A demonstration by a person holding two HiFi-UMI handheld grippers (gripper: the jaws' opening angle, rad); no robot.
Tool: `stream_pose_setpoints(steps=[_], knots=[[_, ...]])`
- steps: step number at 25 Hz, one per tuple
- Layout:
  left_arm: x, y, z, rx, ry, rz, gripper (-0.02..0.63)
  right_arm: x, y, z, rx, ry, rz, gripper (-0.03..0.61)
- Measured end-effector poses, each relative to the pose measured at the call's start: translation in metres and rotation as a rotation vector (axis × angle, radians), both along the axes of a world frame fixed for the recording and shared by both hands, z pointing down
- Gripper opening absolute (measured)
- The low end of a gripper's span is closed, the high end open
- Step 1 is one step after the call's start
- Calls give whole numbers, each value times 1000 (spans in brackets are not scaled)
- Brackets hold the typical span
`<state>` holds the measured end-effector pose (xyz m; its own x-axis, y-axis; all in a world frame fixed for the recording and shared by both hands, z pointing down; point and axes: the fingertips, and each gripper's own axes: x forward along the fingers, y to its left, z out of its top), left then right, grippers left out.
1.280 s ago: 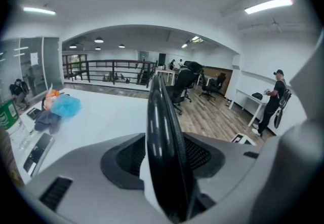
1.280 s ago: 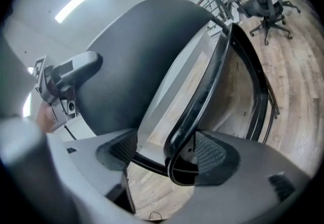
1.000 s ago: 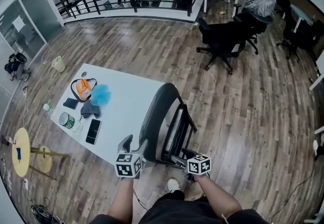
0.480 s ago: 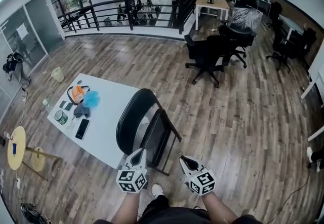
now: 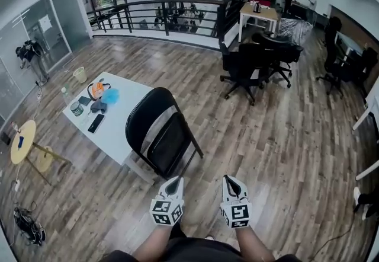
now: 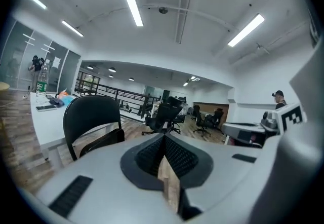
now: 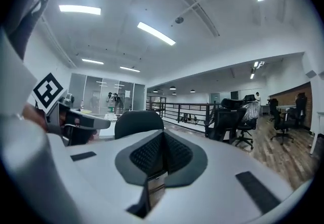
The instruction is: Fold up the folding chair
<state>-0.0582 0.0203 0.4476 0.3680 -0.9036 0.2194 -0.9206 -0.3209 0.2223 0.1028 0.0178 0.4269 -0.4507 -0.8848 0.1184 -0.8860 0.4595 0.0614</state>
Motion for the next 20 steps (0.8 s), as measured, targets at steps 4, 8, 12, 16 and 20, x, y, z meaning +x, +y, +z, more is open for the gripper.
stream_pose_setpoints(steps=[4,8,12,16,20], knots=[[21,35,-11,7,-47,-9,6,28,27,-16,26,9,21,14],[36,65,-21,11,-76,18,6,32,56,-31,57,15,14,15],[38,87,-34,37,-90,18,6,24,82,-38,75,14,-16,14],[35,98,-43,49,-98,26,6,15,98,-45,84,16,-36,14],[37,109,-48,57,-102,36,6,10,112,-42,88,35,-44,14]])
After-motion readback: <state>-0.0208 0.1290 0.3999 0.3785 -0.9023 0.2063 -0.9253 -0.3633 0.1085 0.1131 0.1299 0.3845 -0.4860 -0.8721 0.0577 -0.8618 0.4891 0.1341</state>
